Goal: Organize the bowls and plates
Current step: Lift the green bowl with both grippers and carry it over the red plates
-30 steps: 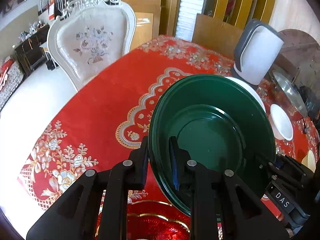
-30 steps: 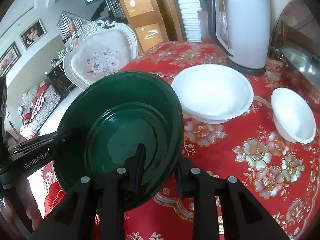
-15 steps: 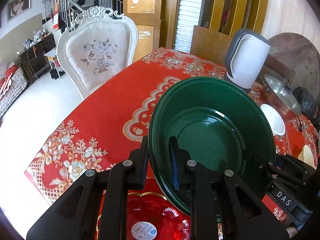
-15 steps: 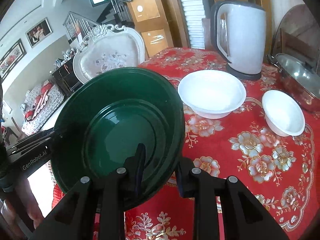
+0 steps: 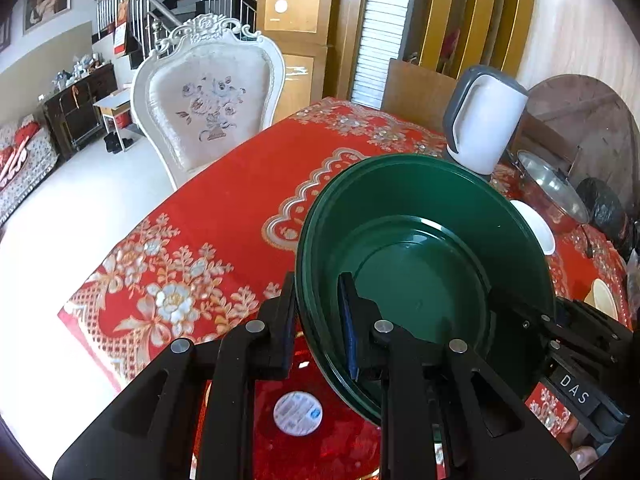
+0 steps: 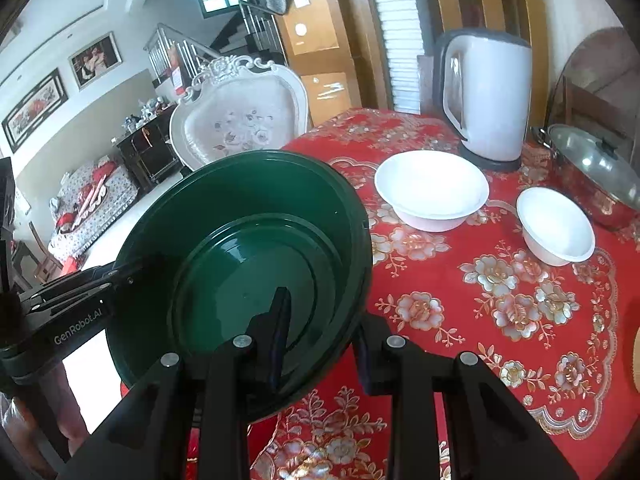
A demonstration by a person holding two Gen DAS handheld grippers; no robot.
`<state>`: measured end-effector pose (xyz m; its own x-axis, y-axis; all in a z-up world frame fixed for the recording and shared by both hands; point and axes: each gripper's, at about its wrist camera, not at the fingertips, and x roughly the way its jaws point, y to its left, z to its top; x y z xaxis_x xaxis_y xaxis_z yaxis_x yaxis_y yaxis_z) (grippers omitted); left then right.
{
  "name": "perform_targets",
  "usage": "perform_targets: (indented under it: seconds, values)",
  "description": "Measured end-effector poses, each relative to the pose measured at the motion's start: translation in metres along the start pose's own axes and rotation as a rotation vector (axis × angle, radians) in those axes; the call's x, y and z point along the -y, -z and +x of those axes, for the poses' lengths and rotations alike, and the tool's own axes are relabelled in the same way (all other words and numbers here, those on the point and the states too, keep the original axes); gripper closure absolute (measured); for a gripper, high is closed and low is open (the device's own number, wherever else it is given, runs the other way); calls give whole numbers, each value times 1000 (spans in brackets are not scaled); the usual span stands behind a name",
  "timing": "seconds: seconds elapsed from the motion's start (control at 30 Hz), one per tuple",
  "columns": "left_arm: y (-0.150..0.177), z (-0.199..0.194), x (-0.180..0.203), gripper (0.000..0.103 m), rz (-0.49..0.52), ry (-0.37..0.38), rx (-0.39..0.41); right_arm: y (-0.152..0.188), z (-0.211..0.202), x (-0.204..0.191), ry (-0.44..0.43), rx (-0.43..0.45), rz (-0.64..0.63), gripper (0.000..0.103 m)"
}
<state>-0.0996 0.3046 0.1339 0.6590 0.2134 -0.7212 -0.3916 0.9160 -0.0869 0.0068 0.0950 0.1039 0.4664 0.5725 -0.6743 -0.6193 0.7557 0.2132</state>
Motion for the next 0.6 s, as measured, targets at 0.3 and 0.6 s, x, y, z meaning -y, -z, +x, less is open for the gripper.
perform_targets:
  seconds: [0.3, 0.6]
  values:
    - [32, -15, -29, 84, -66, -18, -26, 19, 0, -27, -29, -26, -57, 73]
    - [57, -15, -50, 84, -121, -30, -74, 37, 10, -47, -44, -64, -107, 72]
